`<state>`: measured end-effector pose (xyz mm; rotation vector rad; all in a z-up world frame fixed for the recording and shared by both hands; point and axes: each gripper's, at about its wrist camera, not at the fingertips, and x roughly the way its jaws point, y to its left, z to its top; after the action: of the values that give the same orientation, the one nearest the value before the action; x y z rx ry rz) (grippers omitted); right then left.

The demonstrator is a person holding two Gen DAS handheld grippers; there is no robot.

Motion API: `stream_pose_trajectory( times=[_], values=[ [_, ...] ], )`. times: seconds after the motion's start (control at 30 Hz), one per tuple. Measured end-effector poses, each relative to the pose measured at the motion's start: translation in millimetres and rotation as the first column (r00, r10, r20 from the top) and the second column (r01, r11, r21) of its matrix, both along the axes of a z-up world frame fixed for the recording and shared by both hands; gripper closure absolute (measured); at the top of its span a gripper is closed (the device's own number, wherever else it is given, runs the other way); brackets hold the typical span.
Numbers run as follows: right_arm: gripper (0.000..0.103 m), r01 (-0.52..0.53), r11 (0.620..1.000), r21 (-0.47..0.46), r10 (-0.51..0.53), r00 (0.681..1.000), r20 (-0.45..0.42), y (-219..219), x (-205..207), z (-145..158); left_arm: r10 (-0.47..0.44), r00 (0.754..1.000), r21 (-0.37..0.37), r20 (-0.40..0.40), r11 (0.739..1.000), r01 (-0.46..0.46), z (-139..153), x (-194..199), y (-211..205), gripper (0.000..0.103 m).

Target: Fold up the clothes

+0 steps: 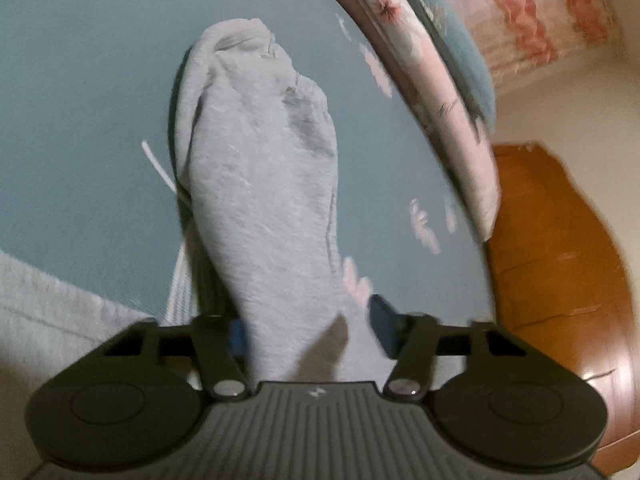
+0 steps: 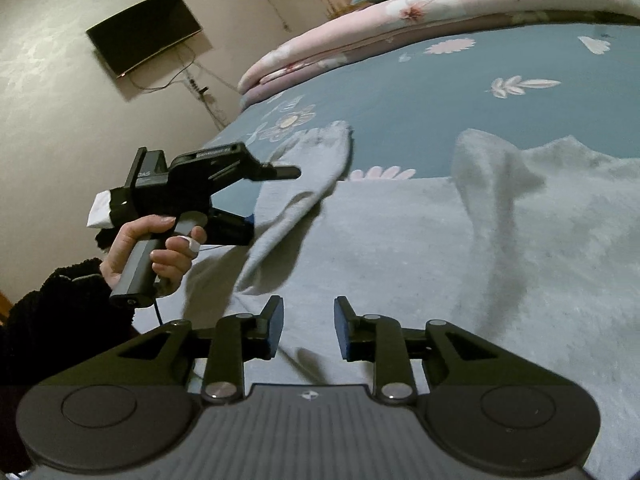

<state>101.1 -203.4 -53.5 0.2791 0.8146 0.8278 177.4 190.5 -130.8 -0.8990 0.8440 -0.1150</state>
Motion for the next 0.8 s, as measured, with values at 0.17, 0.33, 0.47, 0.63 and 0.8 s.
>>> stream_pose_trajectory(
  times=[0.17, 0.33, 0.47, 0.63, 0.8],
  values=[
    [0.066, 0.016, 1.000, -0.002, -0.016, 1.000, -0.007, -6.8, -4.2, -5.8, -0.022, 1.000, 0.166, -0.022, 0.986, 0.026, 15.5, 3.0, -12.6, 0.096],
    [0.063, 0.040, 0.999, -0.024, -0.040, 0.999, 0.003, -9.7, -9.6, -7.8, -0.020, 0.998, 0.212, 0.064, 0.977, 0.006, 45.9, -5.1, -24.0, 0.099],
    [0.061, 0.069, 0.997, -0.020, -0.069, 0.998, 0.009, -18.6, -14.7, -6.4, -0.026, 0.988, 0.265, 0.153, 0.964, -0.016, 79.7, -24.5, -37.9, 0.100],
    [0.059, 0.108, 0.994, -0.015, -0.108, 0.994, 0.017, -30.1, -21.3, -3.0, -0.010, 0.967, 0.332, 0.253, 0.940, -0.078, 116.9, -59.9, -46.4, 0.100],
    [0.056, 0.142, 0.990, -0.011, -0.142, 0.990, 0.028, -41.9, -28.3, -0.8, 0.007, 0.962, 0.371, 0.275, 0.922, -0.113, 125.8, -93.3, -53.0, 0.100]
  ],
)
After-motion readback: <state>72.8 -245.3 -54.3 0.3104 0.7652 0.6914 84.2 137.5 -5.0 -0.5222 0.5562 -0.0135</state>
